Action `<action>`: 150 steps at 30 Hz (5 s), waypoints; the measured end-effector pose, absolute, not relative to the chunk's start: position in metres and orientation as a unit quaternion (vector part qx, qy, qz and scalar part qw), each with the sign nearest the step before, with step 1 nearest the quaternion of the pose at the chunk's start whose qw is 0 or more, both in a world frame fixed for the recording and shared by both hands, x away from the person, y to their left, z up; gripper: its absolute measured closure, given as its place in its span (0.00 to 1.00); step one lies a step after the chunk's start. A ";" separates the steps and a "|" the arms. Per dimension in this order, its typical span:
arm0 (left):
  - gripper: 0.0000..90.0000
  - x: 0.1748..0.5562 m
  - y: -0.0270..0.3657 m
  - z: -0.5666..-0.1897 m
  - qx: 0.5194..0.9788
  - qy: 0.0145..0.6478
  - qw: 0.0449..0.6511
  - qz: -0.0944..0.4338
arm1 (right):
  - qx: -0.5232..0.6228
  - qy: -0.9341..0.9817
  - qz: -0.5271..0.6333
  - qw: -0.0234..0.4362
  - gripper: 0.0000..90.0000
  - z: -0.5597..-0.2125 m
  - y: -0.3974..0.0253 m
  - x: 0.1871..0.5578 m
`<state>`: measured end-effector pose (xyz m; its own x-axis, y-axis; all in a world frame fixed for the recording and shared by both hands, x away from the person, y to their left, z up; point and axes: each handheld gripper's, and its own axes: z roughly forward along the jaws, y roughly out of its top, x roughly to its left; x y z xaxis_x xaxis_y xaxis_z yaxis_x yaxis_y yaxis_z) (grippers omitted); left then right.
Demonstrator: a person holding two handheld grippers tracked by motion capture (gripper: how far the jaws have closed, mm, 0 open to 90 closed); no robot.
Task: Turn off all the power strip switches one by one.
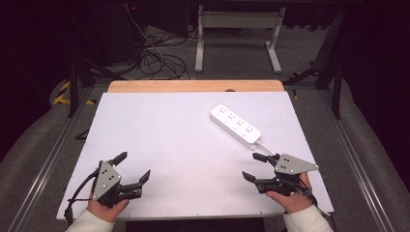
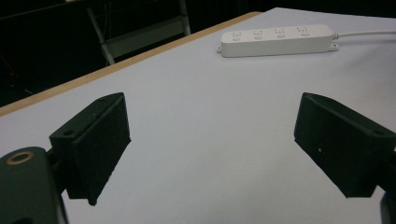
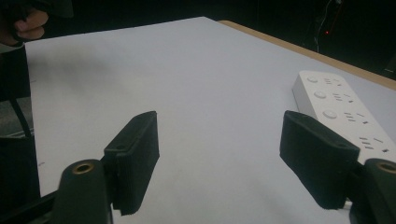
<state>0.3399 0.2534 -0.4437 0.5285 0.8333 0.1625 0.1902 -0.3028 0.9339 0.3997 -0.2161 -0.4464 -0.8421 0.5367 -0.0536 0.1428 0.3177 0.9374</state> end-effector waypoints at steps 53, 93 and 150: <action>0.13 0.340 0.251 -0.444 0.738 0.342 0.471 0.341 | 0.248 0.797 0.518 0.188 0.51 -0.408 -0.202 0.463; 0.13 0.340 0.252 -0.445 0.739 0.340 0.470 0.343 | 0.340 0.824 0.404 0.207 1.00 -0.447 -0.198 0.530; 0.13 0.339 0.252 -0.445 0.738 0.341 0.472 0.340 | 0.360 0.830 0.359 0.230 1.00 -0.464 -0.187 0.541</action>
<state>0.3392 0.2520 -0.4446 0.5355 0.8251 0.1804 0.1820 -0.3213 0.9293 0.5409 -0.1872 -0.4637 -0.6347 0.7628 -0.1237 0.4316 0.4827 0.7620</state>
